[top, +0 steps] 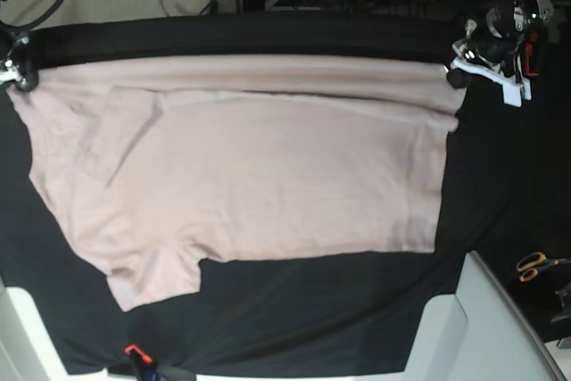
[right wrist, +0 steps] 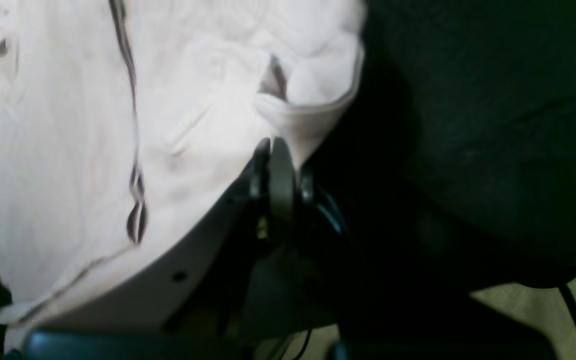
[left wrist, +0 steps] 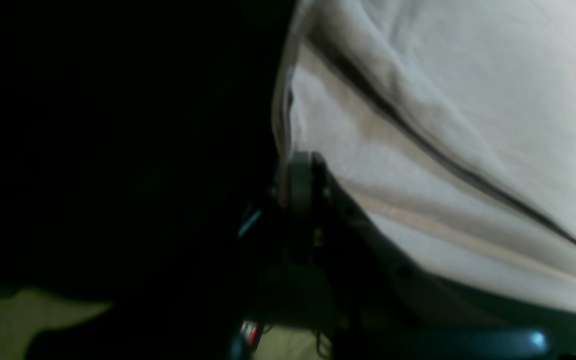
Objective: Fold the T-shirt properly
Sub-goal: 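Pull the folded edge away from the hem with both grippers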
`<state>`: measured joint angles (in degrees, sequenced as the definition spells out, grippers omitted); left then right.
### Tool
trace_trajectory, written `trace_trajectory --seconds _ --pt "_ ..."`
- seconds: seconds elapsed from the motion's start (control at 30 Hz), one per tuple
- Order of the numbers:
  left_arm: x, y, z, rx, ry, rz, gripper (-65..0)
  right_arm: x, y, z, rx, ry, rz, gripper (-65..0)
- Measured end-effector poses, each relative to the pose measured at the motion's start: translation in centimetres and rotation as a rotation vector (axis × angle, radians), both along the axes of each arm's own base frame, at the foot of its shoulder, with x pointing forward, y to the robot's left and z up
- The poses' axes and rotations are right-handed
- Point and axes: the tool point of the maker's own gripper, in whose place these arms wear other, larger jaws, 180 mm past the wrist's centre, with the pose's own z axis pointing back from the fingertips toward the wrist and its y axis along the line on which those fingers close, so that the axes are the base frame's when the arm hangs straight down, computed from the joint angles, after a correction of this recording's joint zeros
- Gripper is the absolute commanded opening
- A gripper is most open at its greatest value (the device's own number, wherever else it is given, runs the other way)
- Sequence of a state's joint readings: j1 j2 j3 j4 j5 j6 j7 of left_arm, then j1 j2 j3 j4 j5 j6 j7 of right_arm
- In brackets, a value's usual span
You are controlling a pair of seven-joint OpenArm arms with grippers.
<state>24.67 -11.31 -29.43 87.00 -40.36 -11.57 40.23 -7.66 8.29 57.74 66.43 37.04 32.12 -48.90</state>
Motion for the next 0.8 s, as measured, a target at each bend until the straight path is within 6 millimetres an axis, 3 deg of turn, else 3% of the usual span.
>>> trace_trajectory --seconds 0.53,0.8 --pt "-2.2 -0.5 -0.9 -0.011 0.044 -0.006 -65.0 -3.7 -0.3 -1.0 -0.009 0.068 -0.005 -64.8" --pt "-3.1 -0.5 -1.2 -0.011 0.062 0.001 -65.0 -4.3 0.6 -1.6 0.007 0.074 -0.014 -64.8"
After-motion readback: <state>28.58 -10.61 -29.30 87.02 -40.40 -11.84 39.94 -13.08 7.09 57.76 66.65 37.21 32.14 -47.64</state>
